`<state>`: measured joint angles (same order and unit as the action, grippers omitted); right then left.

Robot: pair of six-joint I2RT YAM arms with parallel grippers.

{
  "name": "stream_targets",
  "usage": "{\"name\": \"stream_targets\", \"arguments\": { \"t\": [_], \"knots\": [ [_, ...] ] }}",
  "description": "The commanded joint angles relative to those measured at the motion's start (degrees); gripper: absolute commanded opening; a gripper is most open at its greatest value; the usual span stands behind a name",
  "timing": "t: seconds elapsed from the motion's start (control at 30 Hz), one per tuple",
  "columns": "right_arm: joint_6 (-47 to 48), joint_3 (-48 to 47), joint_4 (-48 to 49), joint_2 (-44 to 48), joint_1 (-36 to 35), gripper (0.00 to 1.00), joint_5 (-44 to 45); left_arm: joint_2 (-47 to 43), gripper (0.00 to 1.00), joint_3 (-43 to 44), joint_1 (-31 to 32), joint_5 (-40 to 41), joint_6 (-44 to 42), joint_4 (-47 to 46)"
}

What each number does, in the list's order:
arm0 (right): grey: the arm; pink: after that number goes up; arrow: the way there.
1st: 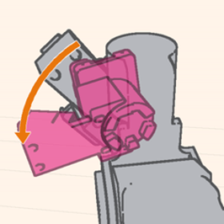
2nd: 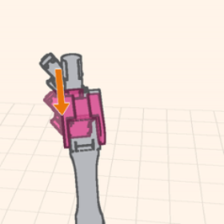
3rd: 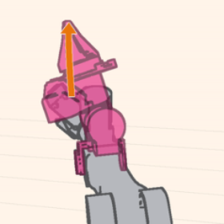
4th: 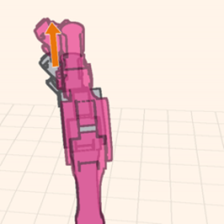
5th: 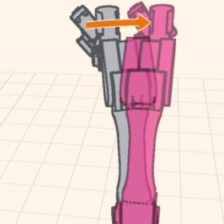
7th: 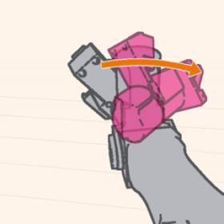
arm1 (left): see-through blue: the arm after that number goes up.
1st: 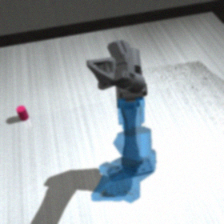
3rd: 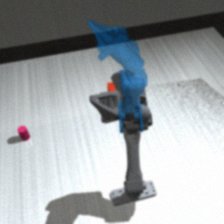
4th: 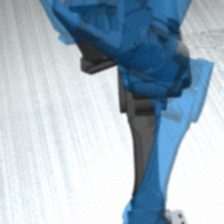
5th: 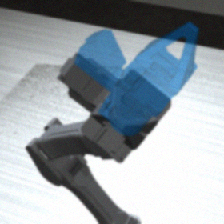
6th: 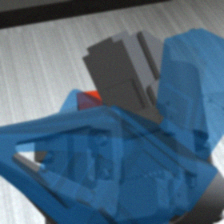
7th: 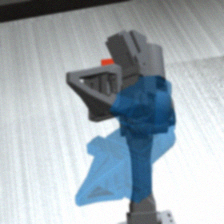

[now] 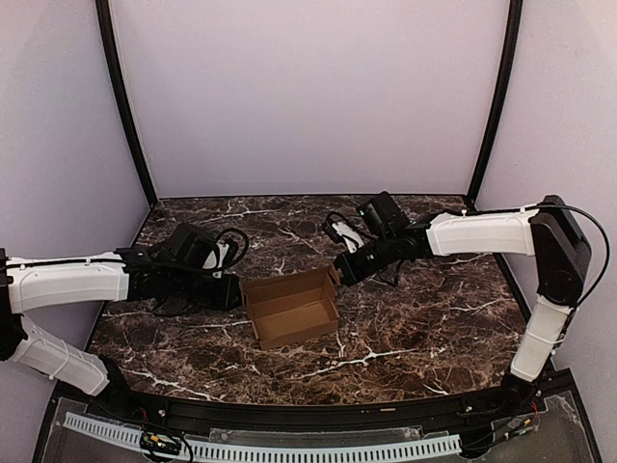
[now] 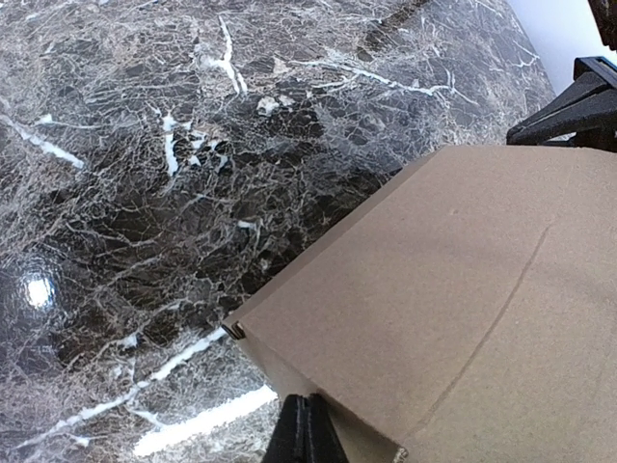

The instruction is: Fold the paper box

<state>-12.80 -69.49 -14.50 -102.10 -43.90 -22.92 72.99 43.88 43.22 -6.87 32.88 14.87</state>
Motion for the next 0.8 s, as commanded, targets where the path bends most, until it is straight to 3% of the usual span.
{"name": "stream_targets", "arguments": {
  "t": [0.0,0.77],
  "knots": [
    [-2.29,2.18,0.85,1.03,-1.7,0.0,-0.16,1.1,0.01,0.41,-0.11,-3.06,0.79,-2.85],
    [-4.45,3.02,-5.36,4.08,-3.73,0.0,3.15,0.95,0.01,-0.6,-0.12,-4.02,0.9,-3.88]
  ]
}}
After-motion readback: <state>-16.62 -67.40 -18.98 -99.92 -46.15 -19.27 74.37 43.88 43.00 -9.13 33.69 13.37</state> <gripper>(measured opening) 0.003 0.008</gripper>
